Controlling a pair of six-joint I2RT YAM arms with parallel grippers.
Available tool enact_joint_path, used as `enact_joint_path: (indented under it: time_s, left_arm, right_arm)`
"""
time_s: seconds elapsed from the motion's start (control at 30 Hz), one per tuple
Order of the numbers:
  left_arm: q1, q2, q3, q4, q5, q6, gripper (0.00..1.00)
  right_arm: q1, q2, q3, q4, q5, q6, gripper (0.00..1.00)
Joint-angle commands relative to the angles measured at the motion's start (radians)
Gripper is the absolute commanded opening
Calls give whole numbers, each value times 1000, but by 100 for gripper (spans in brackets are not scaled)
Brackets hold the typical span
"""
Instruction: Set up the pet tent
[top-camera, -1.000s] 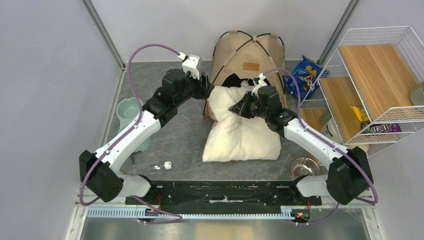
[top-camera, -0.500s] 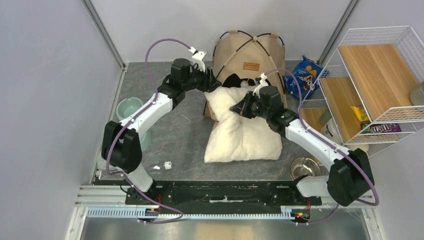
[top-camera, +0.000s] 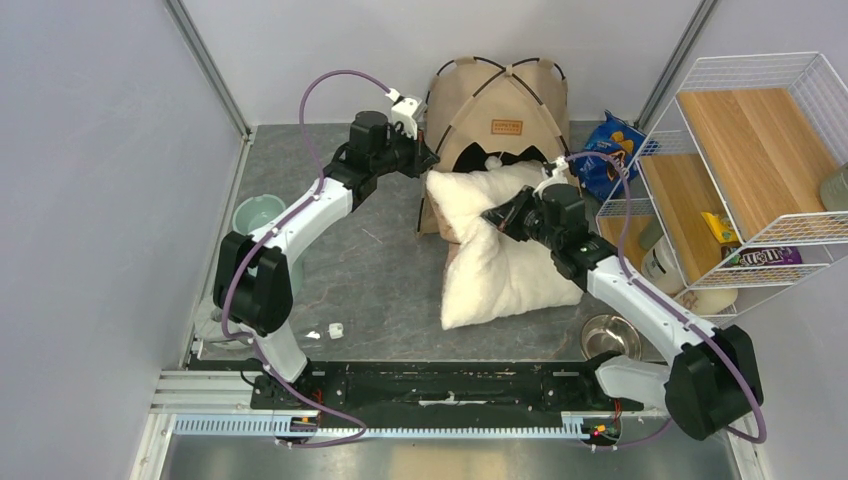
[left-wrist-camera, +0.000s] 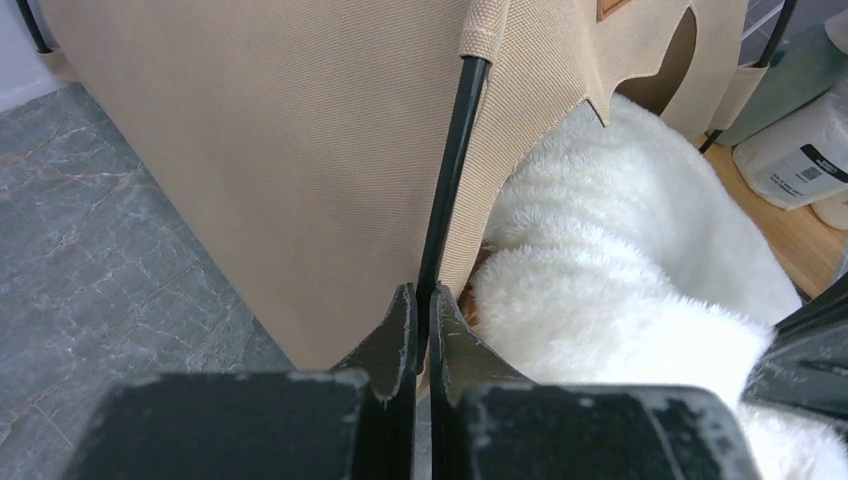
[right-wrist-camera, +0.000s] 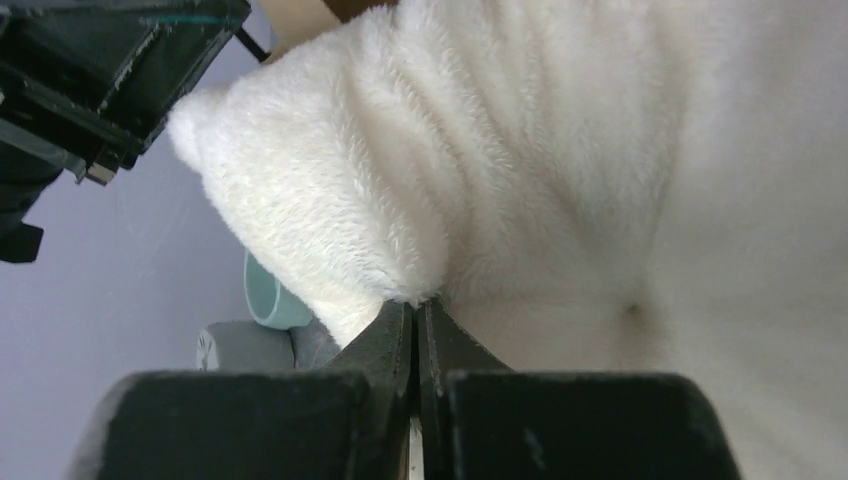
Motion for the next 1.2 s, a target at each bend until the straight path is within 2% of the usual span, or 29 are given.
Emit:
enact_joint_path:
  time_s: [0.0,0.13,0.23,0.33,0.6,0.83,0.97,1.07,1.17]
  left_arm:
    - [6,-3,37,-17,-10,34,2]
    - [6,-11,29,-19,-12,47,2]
    - [4,-18,26,-21,-7,48,2]
    - [4,-25,21,-21,-3,48,2]
    - [2,-36,10,-24,14,49,2]
    - [-7,-35,21,-24,19,46,2]
    - [-10,-28,33,-23,36,43,2]
    - [-16,-24,39,-24,49,41,2]
    - [-21,-22,41,-24,62,41,2]
  right_arm:
    - [-35,-81,-35,75,140,84,0]
    - [-45,-125,-73,107,227,150,0]
    - [-47,-138,-63,33,331,216,0]
    - [-47,-101,-10,-87,404,259,0]
    - [-47,30,108,-188,628,375,0]
    - [-45,251,296,-256,638,419,0]
    - [-43,340,342,-284,642,436,0]
    - [-41,391,357,-285,671,419,0]
    - [-38,452,383,-232,668,336,0]
